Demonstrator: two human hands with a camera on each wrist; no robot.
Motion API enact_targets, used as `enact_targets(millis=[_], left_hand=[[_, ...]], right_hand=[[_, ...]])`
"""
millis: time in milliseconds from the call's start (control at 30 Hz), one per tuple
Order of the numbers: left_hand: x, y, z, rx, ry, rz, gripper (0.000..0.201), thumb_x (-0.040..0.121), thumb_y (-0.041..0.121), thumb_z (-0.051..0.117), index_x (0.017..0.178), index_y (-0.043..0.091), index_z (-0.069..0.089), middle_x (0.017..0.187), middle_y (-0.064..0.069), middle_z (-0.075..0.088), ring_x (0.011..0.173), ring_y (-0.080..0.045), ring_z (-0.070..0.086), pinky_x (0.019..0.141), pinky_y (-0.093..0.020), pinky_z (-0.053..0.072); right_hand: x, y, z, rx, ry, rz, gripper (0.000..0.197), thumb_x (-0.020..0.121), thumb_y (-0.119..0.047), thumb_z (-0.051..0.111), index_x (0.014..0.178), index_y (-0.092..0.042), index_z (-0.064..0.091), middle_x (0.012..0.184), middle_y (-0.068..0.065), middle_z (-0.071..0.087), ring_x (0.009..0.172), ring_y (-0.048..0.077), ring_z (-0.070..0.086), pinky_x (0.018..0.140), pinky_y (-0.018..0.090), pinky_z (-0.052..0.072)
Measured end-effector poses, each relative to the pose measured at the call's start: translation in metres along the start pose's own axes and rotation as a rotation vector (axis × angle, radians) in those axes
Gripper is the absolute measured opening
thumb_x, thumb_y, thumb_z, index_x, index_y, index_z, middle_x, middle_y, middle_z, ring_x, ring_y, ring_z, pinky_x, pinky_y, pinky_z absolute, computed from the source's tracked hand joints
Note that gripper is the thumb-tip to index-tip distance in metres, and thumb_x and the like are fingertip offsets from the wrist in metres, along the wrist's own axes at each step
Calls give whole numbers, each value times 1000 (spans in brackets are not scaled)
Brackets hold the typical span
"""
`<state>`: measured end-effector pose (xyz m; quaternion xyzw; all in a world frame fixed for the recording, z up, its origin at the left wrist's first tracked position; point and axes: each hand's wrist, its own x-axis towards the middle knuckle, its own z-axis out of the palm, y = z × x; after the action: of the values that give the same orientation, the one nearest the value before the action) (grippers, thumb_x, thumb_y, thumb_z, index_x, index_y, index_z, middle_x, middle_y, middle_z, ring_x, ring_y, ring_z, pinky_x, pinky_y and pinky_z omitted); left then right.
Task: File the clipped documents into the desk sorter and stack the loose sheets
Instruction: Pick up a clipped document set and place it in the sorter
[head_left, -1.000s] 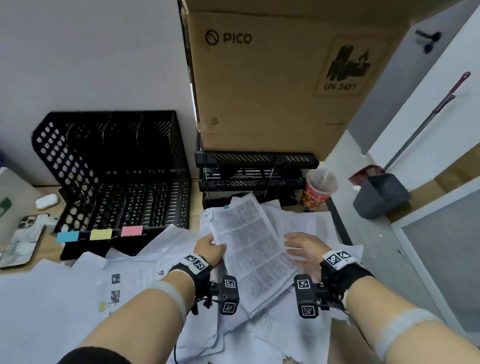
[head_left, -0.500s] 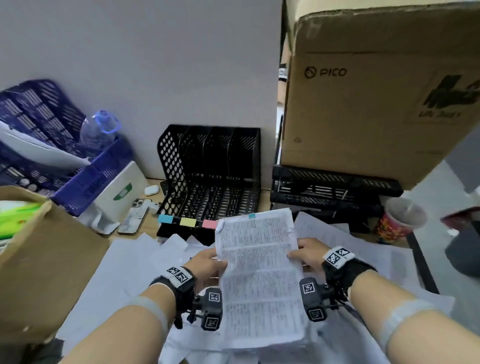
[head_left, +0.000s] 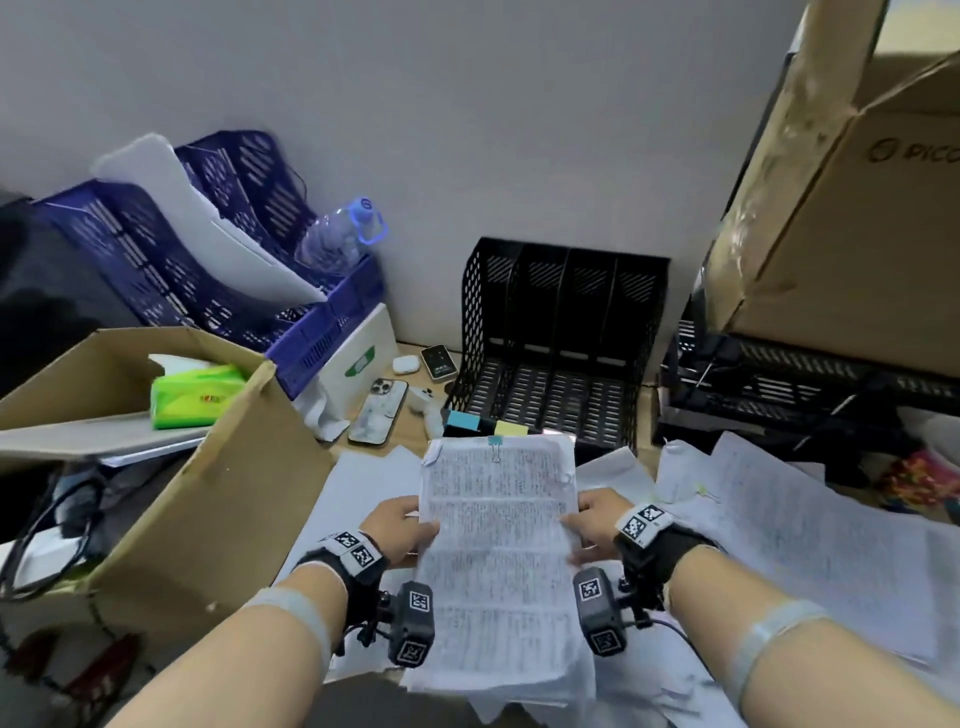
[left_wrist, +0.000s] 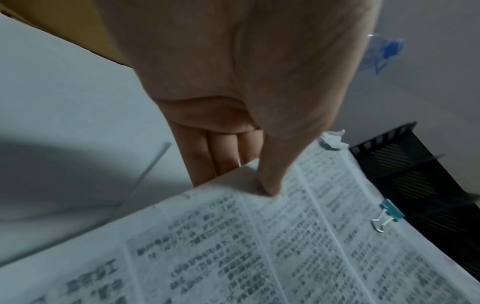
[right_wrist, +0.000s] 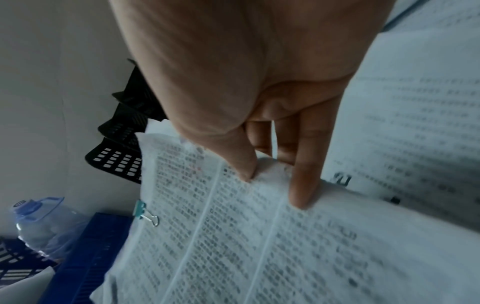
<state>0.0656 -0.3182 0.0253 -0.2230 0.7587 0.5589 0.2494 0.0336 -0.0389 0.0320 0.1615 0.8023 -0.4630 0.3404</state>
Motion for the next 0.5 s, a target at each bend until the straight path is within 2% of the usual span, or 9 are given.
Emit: enact_targets(millis=[100, 200, 267, 333, 400, 433, 467, 500], left_hand=[[-1, -10, -26, -39, -109, -8, 22, 88, 10, 71, 109, 13, 72, 106, -13, 76, 96, -31, 73, 81, -42, 61], [0, -21, -46, -22, -194, -14, 21, 84, 14, 76, 105, 8, 73, 101, -13, 77, 96, -33, 74, 79, -42, 61], [3, -23, -55, 14, -184, 23, 22, 85, 18, 76, 103, 6, 73, 97, -14, 77, 92, -33, 74, 78, -41, 60], [8, -15, -61, 43, -93, 114, 22, 84, 25, 76, 95, 7, 72, 87, -10, 76, 82, -29, 73, 77, -40, 59], [8, 3, -64, 83, 56, 223, 15, 88, 24, 71, 84, 9, 69, 75, -4, 70, 71, -22, 67, 69, -30, 55], [6, 15, -66, 99, 124, 276, 16, 91, 19, 67, 76, 12, 65, 69, -2, 65, 65, -20, 61, 61, -25, 49], [4, 27, -67, 115, 190, 340, 26, 93, 13, 62, 67, 15, 60, 63, -2, 59, 61, -20, 54, 55, -23, 41], [4, 36, -68, 132, 246, 394, 36, 94, 8, 58, 59, 18, 53, 58, -1, 52, 61, -20, 49, 52, -23, 34]], right_hand=[[1, -16, 20, 113, 40, -13, 16, 92, -5, 56, 87, -9, 71, 80, 17, 69, 61, 30, 66, 81, 55, 59], [-2, -38, 31, 244, 59, -49, 18, 94, 0, 51, 101, 0, 68, 94, 21, 68, 75, 33, 63, 80, 49, 59], [-5, -59, 35, 323, 97, -96, 17, 92, 2, 52, 96, -2, 68, 104, 23, 67, 86, 33, 63, 80, 49, 59], [-4, -83, 37, 343, 162, -157, 13, 88, -6, 59, 98, -11, 65, 118, 21, 66, 99, 30, 63, 88, 55, 56], [-13, -113, 34, 313, 286, -197, 34, 86, -22, 68, 117, -15, 53, 124, 14, 58, 105, 27, 58, 91, 54, 54], [-21, -130, 31, 300, 349, -197, 48, 85, -30, 70, 124, -17, 46, 124, 11, 54, 105, 26, 56, 90, 52, 55], [-33, -148, 29, 304, 365, -199, 53, 84, -38, 70, 125, -18, 44, 124, 8, 52, 107, 26, 55, 88, 51, 56], [-44, -165, 26, 337, 313, -207, 50, 84, -45, 68, 120, -17, 48, 123, 8, 54, 110, 26, 57, 89, 51, 56]])
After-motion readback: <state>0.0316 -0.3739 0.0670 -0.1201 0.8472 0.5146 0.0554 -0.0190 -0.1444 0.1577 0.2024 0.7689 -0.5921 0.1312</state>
